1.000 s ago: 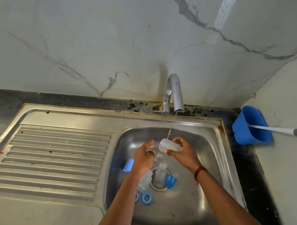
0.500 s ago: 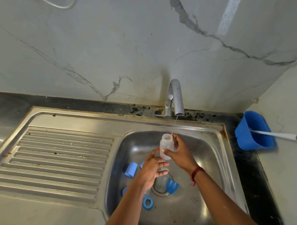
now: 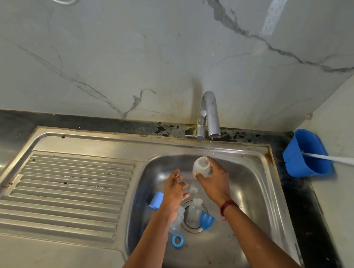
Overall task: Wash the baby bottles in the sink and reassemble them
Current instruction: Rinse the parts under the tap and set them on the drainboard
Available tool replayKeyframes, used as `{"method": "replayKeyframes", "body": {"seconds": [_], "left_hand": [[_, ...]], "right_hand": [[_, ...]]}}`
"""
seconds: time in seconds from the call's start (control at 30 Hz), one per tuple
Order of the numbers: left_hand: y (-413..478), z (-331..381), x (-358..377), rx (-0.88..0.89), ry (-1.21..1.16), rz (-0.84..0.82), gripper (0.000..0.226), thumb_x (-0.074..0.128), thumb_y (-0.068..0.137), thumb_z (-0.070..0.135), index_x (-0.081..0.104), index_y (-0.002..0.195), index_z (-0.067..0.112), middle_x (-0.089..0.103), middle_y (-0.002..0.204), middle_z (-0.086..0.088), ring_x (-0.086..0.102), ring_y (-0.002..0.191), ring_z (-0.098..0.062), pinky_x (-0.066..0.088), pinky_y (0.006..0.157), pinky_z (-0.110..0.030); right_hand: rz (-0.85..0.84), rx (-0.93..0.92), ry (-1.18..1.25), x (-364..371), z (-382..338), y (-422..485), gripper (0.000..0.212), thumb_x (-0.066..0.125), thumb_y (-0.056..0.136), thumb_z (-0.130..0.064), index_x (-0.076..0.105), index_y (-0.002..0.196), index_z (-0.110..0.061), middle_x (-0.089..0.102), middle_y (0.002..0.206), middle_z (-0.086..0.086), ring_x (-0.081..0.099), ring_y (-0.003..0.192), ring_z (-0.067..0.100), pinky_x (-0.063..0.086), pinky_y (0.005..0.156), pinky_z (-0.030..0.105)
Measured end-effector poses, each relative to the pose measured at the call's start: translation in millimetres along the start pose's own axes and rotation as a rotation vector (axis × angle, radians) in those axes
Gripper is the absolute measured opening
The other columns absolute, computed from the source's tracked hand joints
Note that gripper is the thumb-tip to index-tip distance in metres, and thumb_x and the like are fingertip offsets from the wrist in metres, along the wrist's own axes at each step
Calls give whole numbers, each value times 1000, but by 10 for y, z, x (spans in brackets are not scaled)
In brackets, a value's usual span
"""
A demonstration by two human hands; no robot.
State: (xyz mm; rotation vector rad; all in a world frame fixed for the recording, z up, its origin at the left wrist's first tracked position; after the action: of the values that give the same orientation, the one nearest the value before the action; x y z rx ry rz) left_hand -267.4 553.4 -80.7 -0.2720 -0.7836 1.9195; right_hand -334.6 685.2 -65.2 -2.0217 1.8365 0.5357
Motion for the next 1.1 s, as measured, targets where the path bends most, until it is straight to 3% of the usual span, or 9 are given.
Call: {"method": "replayKeyframes", "body": {"seconds": [0.1,0.23,0.33,0.43,0.63,0.7,0.8,0.87,1.1], "left_hand": [[10,8,-29,10,-15,19,57,44,97,-7,42,146,22,44,149,-2,53,127,-25,50,87,-38],[29,8,-85,25,-30,43,49,47,97,-5,51,138,20,50,139,0,55,123,-22,53,79,-32],[34,-28,-150,50,-12,73,40,50,95,-5,58,127,16,58,130,-2,63,104,-16,55,74,-30],[21,-107,-229,59,-22,122,26,51,97,1,62,117,15,67,109,-6,65,83,-12,55,72,-29],[-119,-268,-293,1,10,107,18,58,96,10,63,112,18,70,103,-6,70,96,-21,53,73,-29],[-184,-312,-312,4,27,94,17,59,96,11,64,110,19,71,102,-7,69,93,-20,54,74,-29],[-259,-372,-339,3,70,78,14,60,95,13,65,105,22,72,98,-5,69,89,-18,55,76,-34],[-305,-406,-361,11,89,78,13,60,94,15,67,102,22,71,91,-3,67,81,-16,52,66,-29],[-508,-432,-422,29,158,74,21,49,94,5,66,100,16,60,77,-4,54,64,-14,41,50,-20]], "right_hand": [[-10,-1,-10,-9,3,13,59,83,72,-12,61,126,-18,65,117,-4,60,103,13,52,95,35],[22,26,-55,-65,18,-4,57,80,74,-17,60,126,-23,59,119,-2,55,104,12,45,89,26],[-162,72,-190,-48,86,-63,59,76,79,-23,52,133,-25,48,121,0,52,109,17,39,87,24],[-276,143,-299,-52,228,-164,63,74,79,-35,47,135,-28,51,127,-5,54,114,19,42,87,26],[-292,194,-400,-147,325,-368,57,80,72,-49,46,112,-25,57,107,-7,59,92,18,47,70,26],[-252,190,-336,-188,333,-429,52,84,69,-46,51,106,-27,60,105,-8,60,90,15,47,67,24],[-166,157,-261,-253,351,-474,50,88,66,-36,62,108,-26,60,110,-4,59,93,14,48,76,23],[-149,138,-284,-286,344,-514,52,88,67,-29,64,114,-24,54,114,-2,56,95,15,43,80,20],[-156,26,-460,-318,133,-703,63,80,71,-12,51,126,-23,47,126,2,48,116,23,50,90,32]]}}
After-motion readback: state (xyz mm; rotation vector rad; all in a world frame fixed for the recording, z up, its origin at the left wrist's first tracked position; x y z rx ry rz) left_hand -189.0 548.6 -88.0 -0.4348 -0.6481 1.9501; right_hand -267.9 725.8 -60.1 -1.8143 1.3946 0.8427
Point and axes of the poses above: each hand's wrist, its own y-axis towards the middle knuckle, its own x-axis out of the palm, z = x × y, the point moved 4 cm from there along y, towards the middle knuckle
